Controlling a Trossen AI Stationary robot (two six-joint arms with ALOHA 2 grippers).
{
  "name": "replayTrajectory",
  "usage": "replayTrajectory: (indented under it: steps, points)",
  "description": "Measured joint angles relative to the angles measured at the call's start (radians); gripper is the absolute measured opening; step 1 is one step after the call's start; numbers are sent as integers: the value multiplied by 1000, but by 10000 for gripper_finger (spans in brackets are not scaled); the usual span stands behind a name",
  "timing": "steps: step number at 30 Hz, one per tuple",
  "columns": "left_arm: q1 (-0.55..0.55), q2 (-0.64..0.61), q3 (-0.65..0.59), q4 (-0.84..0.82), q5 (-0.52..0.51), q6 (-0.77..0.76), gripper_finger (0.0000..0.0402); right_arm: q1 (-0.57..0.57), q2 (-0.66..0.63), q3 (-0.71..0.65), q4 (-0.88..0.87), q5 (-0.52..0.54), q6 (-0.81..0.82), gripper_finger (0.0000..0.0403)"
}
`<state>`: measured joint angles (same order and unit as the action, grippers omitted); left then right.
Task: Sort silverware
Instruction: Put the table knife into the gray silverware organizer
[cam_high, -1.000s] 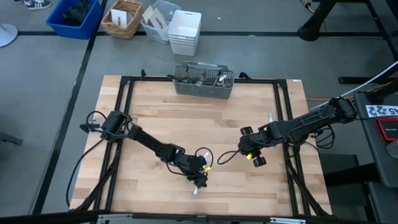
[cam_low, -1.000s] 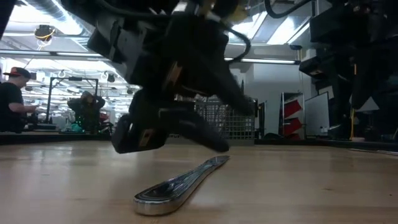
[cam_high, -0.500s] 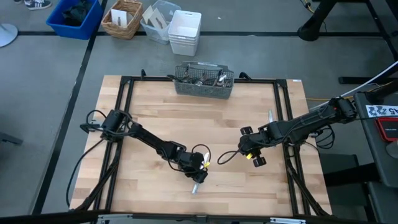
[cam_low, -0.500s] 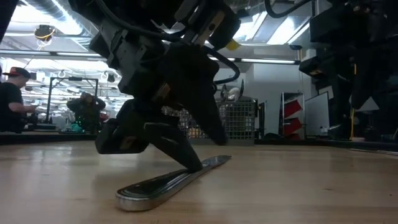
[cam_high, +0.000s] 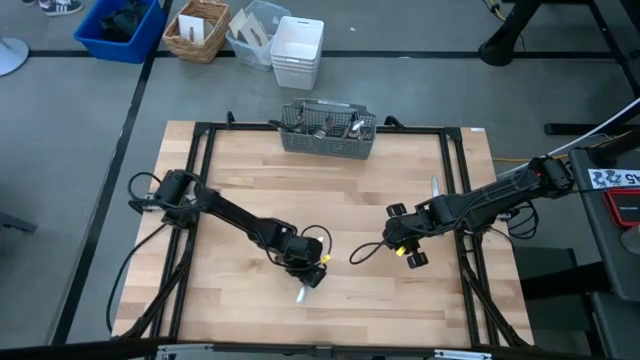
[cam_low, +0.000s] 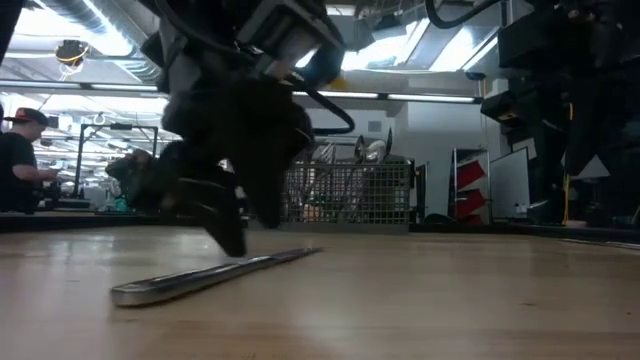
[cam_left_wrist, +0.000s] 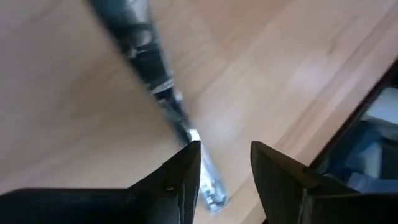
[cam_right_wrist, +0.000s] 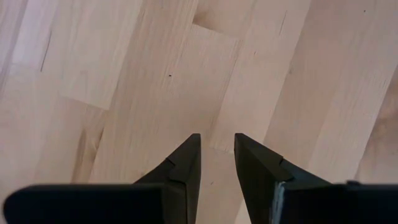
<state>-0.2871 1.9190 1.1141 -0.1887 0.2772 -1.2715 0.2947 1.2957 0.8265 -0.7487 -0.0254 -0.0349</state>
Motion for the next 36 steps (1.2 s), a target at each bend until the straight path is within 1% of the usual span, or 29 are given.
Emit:
replayTrajectory:
  steps: [5, 9, 13, 16, 26, 32, 36]
  points:
    - [5, -50, 0, -139, -22, 46, 133, 0, 0, 0, 0, 0, 0, 99]
    - [6, -71, 0, -203, -109, 40, 133, 0, 0, 0, -1, 0, 0, 99]
    - [4, -71, 0, -154, -191, 42, 133, 0, 0, 0, -1, 0, 0, 99]
    - [-2, -64, -1, -172, -233, 34, 133, 0, 0, 0, -1, 0, 0, 99]
    - [-44, -64, 0, -161, -318, -23, 133, 0, 0, 0, -1, 0, 0, 99]
    - [-56, -64, 0, -102, -337, -31, 133, 0, 0, 0, -1, 0, 0, 99]
    - [-56, -64, 0, -99, -334, -64, 133, 0, 0, 0, -1, 0, 0, 99]
